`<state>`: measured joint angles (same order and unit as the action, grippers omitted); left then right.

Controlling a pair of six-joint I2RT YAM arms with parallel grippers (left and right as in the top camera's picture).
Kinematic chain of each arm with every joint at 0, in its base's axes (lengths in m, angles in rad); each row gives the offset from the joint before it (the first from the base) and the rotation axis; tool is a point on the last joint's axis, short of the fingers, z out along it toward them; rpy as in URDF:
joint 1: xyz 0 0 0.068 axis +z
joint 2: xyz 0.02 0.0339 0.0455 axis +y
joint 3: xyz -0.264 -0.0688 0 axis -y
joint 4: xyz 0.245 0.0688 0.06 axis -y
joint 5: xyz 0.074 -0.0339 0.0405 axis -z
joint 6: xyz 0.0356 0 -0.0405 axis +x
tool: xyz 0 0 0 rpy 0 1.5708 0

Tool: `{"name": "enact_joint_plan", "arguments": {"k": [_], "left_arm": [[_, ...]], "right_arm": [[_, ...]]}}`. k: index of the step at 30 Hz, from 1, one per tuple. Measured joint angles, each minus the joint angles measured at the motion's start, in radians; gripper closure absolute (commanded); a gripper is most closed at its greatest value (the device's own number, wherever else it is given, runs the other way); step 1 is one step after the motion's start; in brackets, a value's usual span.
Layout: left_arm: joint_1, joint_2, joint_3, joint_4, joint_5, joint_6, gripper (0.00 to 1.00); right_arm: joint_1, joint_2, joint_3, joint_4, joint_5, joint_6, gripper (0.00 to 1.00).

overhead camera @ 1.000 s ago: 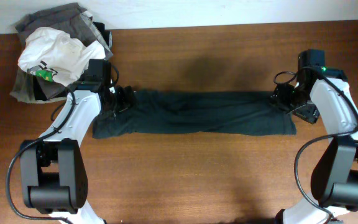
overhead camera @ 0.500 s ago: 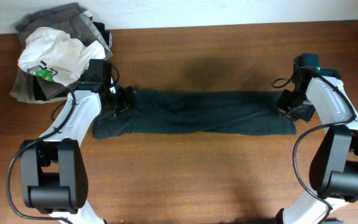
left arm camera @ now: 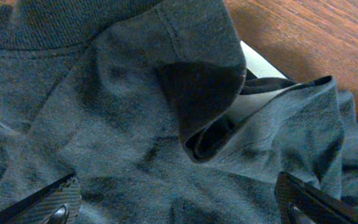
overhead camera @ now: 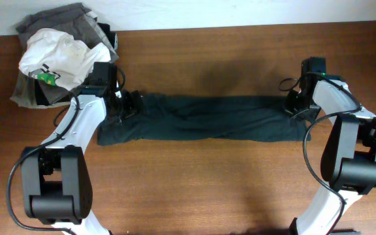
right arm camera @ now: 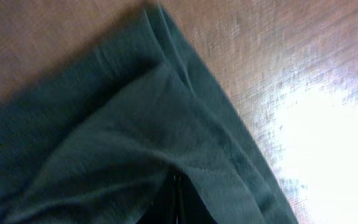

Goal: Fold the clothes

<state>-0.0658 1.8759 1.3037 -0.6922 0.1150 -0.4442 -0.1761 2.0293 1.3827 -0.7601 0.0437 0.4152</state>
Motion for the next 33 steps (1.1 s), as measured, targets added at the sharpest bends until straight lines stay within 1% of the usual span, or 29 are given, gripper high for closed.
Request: {"name": "enact_joint_plan", "arguments": {"k": [4,5,6,7,8,9,10,11,13,15,19,23,26,30,33], "left_arm": [[0.000,0.000,0.000,0.000,0.000,0.000,0.01],[0.000,0.000,0.000,0.000,0.000,0.000,0.01],[0.000,0.000,0.000,0.000,0.000,0.003,0.01],[0.000,0.000,0.000,0.000,0.000,0.005,0.01],[0.000,0.000,0.000,0.000,0.000,0.008,0.01],[0.000,0.000,0.000,0.000,0.000,0.009,0.01],[0.000,0.000,0.000,0.000,0.000,0.011,0.01],[0.000,0.000,0.000,0.000,0.000,0.011,0.01],[0.000,0.000,0.000,0.000,0.000,0.011,0.01],[0.000,0.000,0.000,0.000,0.000,0.011,0.01],[0.000,0.000,0.000,0.000,0.000,0.011,0.01],[0.000,0.000,0.000,0.000,0.000,0.011,0.01],[0.000,0.000,0.000,-0.002,0.000,0.011,0.01],[0.000,0.000,0.000,0.000,0.000,0.011,0.01],[0.000,0.000,0.000,0.000,0.000,0.011,0.01]], "right_arm": [[0.000,0.000,0.000,0.006,0.042,0.000,0.96],[0.000,0.000,0.000,-0.003,0.060,-0.001,0.92],[0.000,0.000,0.001,-0.027,0.082,-0.001,0.82],[0.000,-0.001,0.002,-0.050,0.101,-0.005,0.58],[0.000,-0.003,0.006,-0.071,0.116,-0.010,0.29],[0.000,-0.007,0.017,-0.098,0.125,-0.018,0.15],[0.000,-0.013,0.033,-0.131,0.134,-0.028,0.09],[0.000,-0.023,0.051,-0.159,0.142,-0.032,0.07],[0.000,-0.043,0.077,-0.207,0.169,-0.043,0.06],[0.000,-0.056,0.085,-0.235,0.209,-0.047,0.01],[0.000,-0.058,0.085,-0.261,0.255,-0.077,0.00],[-0.015,-0.057,0.085,-0.231,0.191,-0.166,0.01],[-0.057,-0.048,0.085,-0.217,0.118,-0.235,0.02],[-0.092,-0.040,0.085,-0.212,0.048,-0.297,0.02],[-0.093,-0.039,0.085,-0.210,0.010,-0.327,0.03]]}}
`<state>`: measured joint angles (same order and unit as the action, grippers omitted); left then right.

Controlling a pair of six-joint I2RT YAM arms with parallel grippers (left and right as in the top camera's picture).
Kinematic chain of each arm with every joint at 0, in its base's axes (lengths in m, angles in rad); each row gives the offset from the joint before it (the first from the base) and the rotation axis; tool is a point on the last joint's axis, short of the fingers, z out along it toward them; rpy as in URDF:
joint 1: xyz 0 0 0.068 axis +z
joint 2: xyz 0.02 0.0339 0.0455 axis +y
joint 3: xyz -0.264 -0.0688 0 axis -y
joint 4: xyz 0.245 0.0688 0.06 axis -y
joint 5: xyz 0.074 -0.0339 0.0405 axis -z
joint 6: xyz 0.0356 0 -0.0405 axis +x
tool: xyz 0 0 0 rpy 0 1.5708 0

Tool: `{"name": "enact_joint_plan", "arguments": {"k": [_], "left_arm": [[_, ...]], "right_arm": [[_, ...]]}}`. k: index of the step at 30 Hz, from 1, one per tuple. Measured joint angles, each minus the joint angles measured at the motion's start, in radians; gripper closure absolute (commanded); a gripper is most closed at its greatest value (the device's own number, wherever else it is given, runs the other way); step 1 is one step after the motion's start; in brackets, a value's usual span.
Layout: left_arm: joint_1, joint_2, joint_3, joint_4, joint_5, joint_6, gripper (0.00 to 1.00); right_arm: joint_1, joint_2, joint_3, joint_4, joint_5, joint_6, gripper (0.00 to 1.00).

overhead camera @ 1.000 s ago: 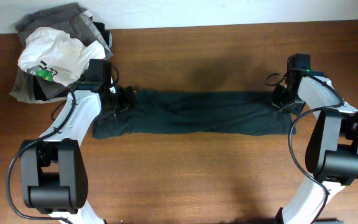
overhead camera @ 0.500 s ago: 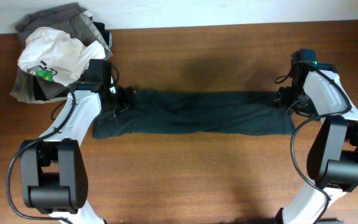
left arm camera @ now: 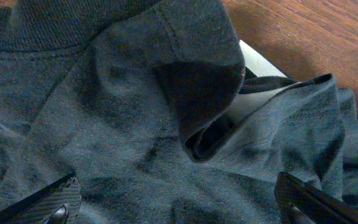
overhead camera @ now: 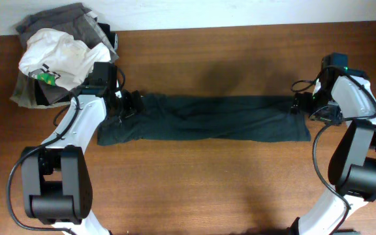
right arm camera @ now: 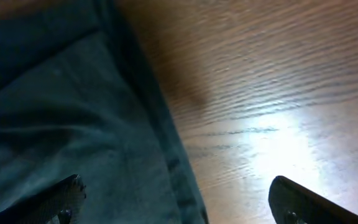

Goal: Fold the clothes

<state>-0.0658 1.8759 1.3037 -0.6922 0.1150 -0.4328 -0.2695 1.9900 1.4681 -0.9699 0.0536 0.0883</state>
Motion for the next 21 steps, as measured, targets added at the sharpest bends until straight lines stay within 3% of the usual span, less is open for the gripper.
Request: {"name": "enact_joint_plan", "arguments": {"k": [8,15,16,18,21], "left_arm": [[0.000,0.000,0.000,0.000,0.000,0.000,0.01],[0.000,0.000,0.000,0.000,0.000,0.000,0.01],[0.000,0.000,0.000,0.000,0.000,0.000,0.01],[0.000,0.000,0.000,0.000,0.000,0.000,0.01],[0.000,0.000,0.000,0.000,0.000,0.003,0.01]], "right_arm": [[0.000,0.072,0.000,0.006,-0.046,-0.021,0.04],[0.000,0.110,0.000,0.012,-0.105,-0.048,0.25],[0.000,0.110,0.000,0.012,-0.112,-0.058,0.31],[0.000,0.112,0.001,0.012,-0.127,-0.072,0.65],[0.000,0.117,0.004,0.016,-0.164,-0.077,0.91]]}}
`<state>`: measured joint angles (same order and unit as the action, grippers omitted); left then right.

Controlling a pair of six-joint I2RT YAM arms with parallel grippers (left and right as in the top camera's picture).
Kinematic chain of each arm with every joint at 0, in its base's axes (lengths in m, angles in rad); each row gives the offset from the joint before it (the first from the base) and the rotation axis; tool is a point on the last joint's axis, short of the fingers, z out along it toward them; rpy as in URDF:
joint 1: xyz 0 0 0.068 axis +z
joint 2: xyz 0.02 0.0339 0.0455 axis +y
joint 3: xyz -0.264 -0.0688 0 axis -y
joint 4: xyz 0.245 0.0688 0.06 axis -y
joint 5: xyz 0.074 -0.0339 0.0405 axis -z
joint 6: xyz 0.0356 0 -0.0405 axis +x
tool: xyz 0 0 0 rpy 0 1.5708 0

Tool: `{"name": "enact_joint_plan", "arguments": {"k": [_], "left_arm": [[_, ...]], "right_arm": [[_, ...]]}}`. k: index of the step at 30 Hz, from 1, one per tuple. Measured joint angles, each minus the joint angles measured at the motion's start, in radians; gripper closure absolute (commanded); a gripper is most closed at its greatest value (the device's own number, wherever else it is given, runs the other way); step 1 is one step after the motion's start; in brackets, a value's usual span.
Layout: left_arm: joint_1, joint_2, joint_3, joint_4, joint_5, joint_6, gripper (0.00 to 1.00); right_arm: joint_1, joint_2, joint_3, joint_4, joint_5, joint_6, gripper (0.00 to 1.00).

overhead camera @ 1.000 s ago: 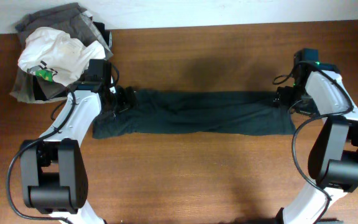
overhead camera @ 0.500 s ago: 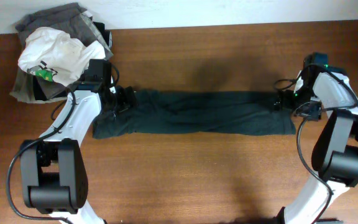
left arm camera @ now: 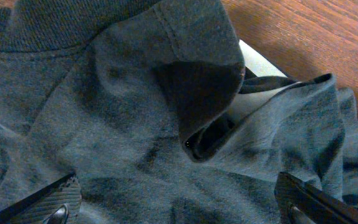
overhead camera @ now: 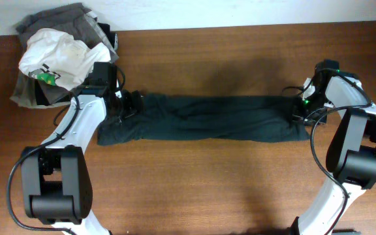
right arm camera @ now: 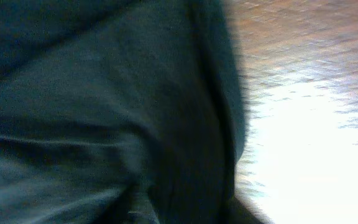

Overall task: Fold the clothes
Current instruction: 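Fold the strip's right end inward toward the left gripper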

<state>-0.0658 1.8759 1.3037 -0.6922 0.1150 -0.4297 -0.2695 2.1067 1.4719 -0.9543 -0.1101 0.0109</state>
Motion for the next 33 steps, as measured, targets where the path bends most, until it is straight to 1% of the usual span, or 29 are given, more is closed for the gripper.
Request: {"name": "enact_joint_plan", "arguments": {"k": [1,7,12,15,18,21,24,28,29,32,33], "left_arm": [[0.000,0.000,0.000,0.000,0.000,0.000,0.01],[0.000,0.000,0.000,0.000,0.000,0.000,0.01],[0.000,0.000,0.000,0.000,0.000,0.000,0.01],[0.000,0.000,0.000,0.000,0.000,0.000,0.01],[0.000,0.000,0.000,0.000,0.000,0.000,0.01],[0.000,0.000,0.000,0.000,0.000,0.000,0.01],[0.000,0.000,0.000,0.000,0.000,0.000,0.01],[0.000,0.000,0.000,0.000,0.000,0.000,0.01],[0.000,0.000,0.000,0.000,0.000,0.000,0.01],[0.000,0.000,0.000,0.000,0.000,0.000,0.01],[0.000,0.000,0.000,0.000,0.000,0.000,0.01]], "right_arm": [[0.000,0.001,0.001,0.001,-0.016,-0.001,0.96],[0.005,0.002,0.011,-0.014,0.000,0.056,0.96],[0.008,-0.008,0.025,-0.073,0.135,0.142,0.96],[0.027,-0.057,0.027,-0.091,0.218,0.175,0.96],[0.102,-0.113,0.035,-0.097,0.302,0.204,0.96],[0.207,-0.125,0.042,-0.106,0.344,0.236,0.96],[0.304,-0.125,0.042,-0.110,0.357,0.275,0.96],[0.396,-0.125,0.042,-0.113,0.353,0.308,0.96],[0.412,-0.125,0.042,-0.113,0.348,0.317,0.92],[0.451,-0.124,0.042,-0.114,0.335,0.336,0.54],[0.464,-0.123,0.042,-0.113,0.330,0.349,0.54]]}}
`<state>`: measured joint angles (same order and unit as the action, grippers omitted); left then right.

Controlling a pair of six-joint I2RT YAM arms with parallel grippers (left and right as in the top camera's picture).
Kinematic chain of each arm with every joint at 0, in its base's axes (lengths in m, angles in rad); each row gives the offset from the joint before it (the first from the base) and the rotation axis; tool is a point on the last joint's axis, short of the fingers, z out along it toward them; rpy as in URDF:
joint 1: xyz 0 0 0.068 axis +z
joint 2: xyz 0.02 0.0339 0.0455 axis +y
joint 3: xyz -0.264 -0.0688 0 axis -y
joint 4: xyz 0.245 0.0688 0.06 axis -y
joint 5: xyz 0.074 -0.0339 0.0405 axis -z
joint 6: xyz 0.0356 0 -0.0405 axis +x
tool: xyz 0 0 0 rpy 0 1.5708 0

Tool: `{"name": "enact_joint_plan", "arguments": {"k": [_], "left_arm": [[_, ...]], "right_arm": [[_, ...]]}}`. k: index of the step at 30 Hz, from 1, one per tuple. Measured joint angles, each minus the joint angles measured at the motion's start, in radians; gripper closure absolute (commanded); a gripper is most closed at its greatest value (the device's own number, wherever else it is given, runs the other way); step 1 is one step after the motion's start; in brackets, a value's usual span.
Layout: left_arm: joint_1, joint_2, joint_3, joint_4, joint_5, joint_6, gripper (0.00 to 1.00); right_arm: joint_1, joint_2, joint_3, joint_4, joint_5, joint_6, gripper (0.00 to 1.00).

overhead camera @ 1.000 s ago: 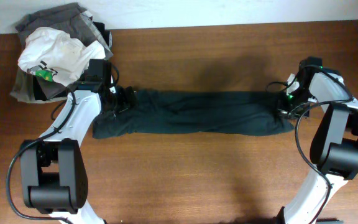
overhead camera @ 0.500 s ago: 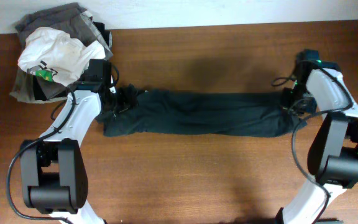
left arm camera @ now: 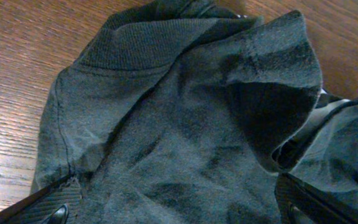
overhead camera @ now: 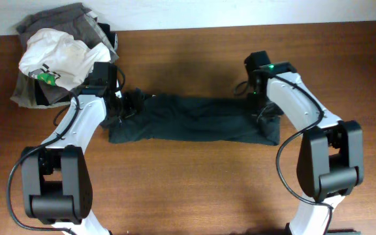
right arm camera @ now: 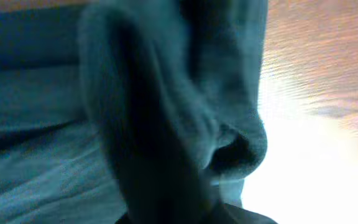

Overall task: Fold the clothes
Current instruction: 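Fold the strip's right end inward toward the left gripper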

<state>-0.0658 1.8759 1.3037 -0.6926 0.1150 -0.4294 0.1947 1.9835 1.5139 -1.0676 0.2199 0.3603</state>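
Observation:
A dark green shirt (overhead camera: 194,119) lies in a long crumpled band across the table. Its right end is doubled back toward the middle, and my right gripper (overhead camera: 258,99) stands over that fold. The right wrist view is filled with bunched green cloth (right arm camera: 166,124) that hides the fingers. My left gripper (overhead camera: 130,103) rests at the shirt's left end. In the left wrist view the gripper (left arm camera: 182,208) is open, its fingertips (left arm camera: 58,208) wide apart on the fabric, with the ribbed collar (left arm camera: 154,37) ahead of them.
A pile of other clothes sits at the table's far left corner: a white garment (overhead camera: 57,55) on top of grey ones (overhead camera: 54,16). The brown wooden table (overhead camera: 194,189) ends at a white wall along the far edge.
My right gripper has moved left from the table's right side to right of centre, with the shirt's right end folded over with it. The shirt's left end has shifted under the open left gripper.
The shirt lay stretched full length, with my left gripper open on its collar end and my right gripper shut at its right end. The right gripper then stood open beside that end, then close over the cloth. Now that end is carried leftward and the shirt is shorter.

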Motion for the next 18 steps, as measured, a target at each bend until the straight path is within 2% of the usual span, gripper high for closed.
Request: {"name": "enact_joint_plan", "arguments": {"k": [1,3,8,9,11,14,18], "left_arm": [[0.000,0.000,0.000,0.000,0.000,0.000,0.01],[0.000,0.000,0.000,0.000,0.000,0.000,0.01],[0.000,0.000,0.000,0.000,0.000,0.000,0.01],[0.000,0.000,0.000,-0.001,0.000,0.000,0.01],[0.000,0.000,0.000,-0.003,0.000,0.000,0.01],[0.000,0.000,0.000,-0.004,0.000,0.001,0.01],[0.000,0.000,0.000,-0.003,0.000,0.003,0.01]], "right_arm": [[0.017,0.001,0.000,0.000,-0.004,0.006,0.53],[0.037,0.003,0.000,0.000,-0.029,0.013,0.34],[0.042,0.003,0.016,-0.053,-0.052,0.028,0.30],[0.037,0.005,0.041,-0.087,-0.050,0.029,0.22],[0.022,0.006,0.097,-0.144,-0.043,0.028,0.15],[-0.068,0.006,0.204,-0.174,-0.027,0.005,0.15],[-0.227,0.006,0.190,-0.136,-0.087,-0.074,0.18]]}}
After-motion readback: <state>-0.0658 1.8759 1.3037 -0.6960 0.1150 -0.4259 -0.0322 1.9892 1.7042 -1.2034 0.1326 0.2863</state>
